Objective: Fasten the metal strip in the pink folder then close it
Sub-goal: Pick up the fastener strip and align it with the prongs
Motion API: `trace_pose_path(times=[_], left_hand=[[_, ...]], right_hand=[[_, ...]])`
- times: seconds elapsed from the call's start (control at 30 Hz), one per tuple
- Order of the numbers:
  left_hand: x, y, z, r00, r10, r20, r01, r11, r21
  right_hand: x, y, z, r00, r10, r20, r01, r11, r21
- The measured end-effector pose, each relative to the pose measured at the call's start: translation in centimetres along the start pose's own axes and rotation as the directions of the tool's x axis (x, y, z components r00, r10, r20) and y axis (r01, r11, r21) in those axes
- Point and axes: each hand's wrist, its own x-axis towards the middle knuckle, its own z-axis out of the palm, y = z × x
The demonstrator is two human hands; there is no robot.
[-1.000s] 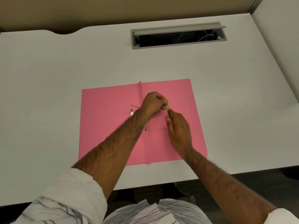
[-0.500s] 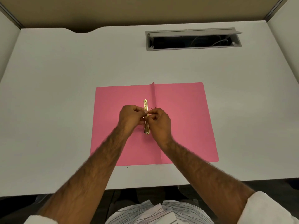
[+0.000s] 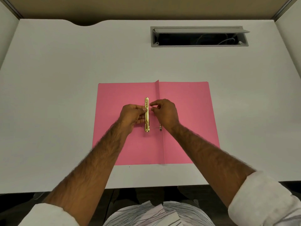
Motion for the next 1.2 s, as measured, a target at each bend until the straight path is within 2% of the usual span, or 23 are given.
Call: trace_pose_path(times=[0.33,0.57,0.67,0.73,0.83,0.97,1.1,1.2], left_hand=[[0.0,-0.3,0.4,0.997,-0.064,0.035,0.065,0.997,-0.041],[0.0,0.2,1.3,0.996,-0.03,0.087,0.037,0.996,-0.076],[0.2,0.2,1.2,0.995,-0.008,0.102,0.017,0.996,-0.088],[0.3,0.2,1.2,0.994,0.01,0.111,-0.002,0.997,-0.071],[0.3,0.3,1.1,0.992,0.03,0.119,-0.026,0.999,-0.034],[0.3,0.3,1.2,0.995,0.018,0.101,-0.016,0.999,-0.029],[0.5,0.3,1.4,0.996,0.008,0.094,-0.005,1.0,-0.027],[0.4,0.3,1.7,0.995,0.014,0.097,-0.011,0.999,-0.031]], right_hand=[[0.9,0.5,-0.3,1.0,-0.001,-0.002,0.001,0.998,0.058],[0.5,0.9,-0.7,1.0,-0.016,-0.018,0.016,0.999,0.031],[-0.9,1.2,-1.6,0.997,-0.068,-0.023,0.069,0.997,0.023],[-2.4,1.5,-2.3,0.993,-0.099,0.07,0.093,0.992,0.088],[-4.4,2.2,-3.2,0.947,-0.166,0.274,0.114,0.975,0.193],[-5.4,2.9,-3.4,0.906,-0.209,0.367,0.128,0.964,0.233],[-5.4,3.4,-2.9,0.935,-0.201,0.294,0.129,0.961,0.245],[-5.1,3.4,-2.2,0.96,-0.189,0.207,0.158,0.975,0.159]])
